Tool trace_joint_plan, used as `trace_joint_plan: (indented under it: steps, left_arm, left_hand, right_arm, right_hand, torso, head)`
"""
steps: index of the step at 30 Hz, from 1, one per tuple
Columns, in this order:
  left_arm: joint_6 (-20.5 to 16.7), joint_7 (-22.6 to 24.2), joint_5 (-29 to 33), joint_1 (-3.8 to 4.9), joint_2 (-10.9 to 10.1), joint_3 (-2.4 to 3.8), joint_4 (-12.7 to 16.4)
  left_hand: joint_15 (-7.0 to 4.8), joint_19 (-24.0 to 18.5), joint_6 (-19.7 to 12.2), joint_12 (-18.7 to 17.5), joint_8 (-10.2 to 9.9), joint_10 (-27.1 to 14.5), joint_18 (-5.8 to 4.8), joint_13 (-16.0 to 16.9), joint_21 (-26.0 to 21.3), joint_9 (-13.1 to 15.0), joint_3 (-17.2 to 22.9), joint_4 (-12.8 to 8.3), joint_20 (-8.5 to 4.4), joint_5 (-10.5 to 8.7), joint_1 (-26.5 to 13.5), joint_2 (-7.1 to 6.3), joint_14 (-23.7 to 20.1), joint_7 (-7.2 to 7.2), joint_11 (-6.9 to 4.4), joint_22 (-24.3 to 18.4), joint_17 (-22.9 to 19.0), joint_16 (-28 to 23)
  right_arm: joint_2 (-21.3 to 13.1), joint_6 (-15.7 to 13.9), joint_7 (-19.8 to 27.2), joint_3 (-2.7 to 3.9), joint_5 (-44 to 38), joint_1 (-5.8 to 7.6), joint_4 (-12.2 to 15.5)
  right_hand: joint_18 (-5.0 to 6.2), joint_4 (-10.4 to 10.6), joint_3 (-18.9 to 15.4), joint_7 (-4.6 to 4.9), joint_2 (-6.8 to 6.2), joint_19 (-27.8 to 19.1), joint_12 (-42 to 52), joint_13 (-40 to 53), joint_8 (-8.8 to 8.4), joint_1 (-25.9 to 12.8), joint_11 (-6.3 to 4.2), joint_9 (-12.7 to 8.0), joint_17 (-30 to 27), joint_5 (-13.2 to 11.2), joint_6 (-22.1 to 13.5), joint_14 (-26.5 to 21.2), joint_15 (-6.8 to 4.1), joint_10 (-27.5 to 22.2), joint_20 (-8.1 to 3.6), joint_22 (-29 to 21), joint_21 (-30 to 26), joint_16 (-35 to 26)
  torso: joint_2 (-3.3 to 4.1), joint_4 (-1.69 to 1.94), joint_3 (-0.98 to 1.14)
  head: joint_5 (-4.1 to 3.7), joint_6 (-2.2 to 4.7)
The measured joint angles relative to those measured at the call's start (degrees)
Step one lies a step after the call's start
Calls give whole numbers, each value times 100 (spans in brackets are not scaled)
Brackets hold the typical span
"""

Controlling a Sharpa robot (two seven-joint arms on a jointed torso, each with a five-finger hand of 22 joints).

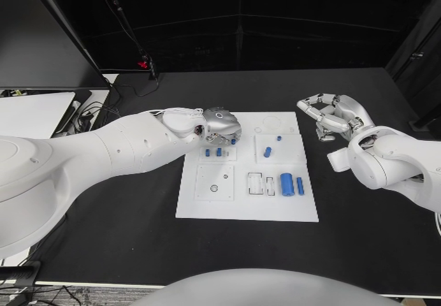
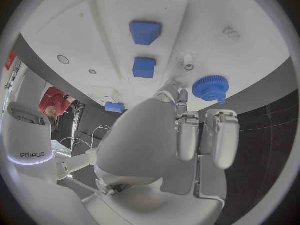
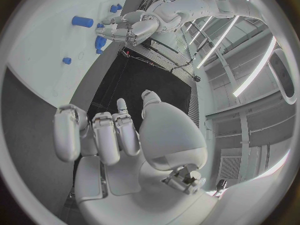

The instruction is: Assemble the parts on the task board

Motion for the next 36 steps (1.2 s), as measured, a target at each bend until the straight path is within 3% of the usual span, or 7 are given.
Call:
trace_joint_plan:
  steps: [17,30,36]
  left_arm:
    - [109,-28,-18,-2,43,10,-32]
    - [136,-55,-13,4,82,21,-70]
    - [127,-62,-11,5,85,24,-78]
  left_hand:
    - [0,0,68,-50,0,100,0,1,0,-15,104,7,0,-25,-49,3,0,-1,-8,0,0,0]
    - [0,0,598,-168,48,807,0,-7,0,39,345,-1,0,-26,-118,11,0,-42,-57,0,0,0]
    - [-63,-8,790,-250,87,1020,0,-7,23,41,388,-6,-33,-34,-171,-2,-2,-92,-107,0,3,0]
  right_arm:
    - [-3,1,-16,0,0,0,6]
    - [3,2,-28,0,1,0,5]
    - [3,2,-31,0,1,0,2]
  right_hand:
    - [0,0,0,0,0,0,0,0,0,0,0,1,4,0,0,0,0,0,0,0,0,0]
    - [0,0,0,0,0,0,0,0,0,0,0,1,3,0,0,0,0,0,0,0,0,0]
    - [0,0,0,0,0,0,0,0,0,0,0,1,3,0,0,0,0,0,0,0,0,0]
  torso:
    - [2,-1,1]
    - [2,-1,0]
    - [1,0,0]
  head:
    - [-15,-35]
    - [-15,-47]
    - [-15,-50]
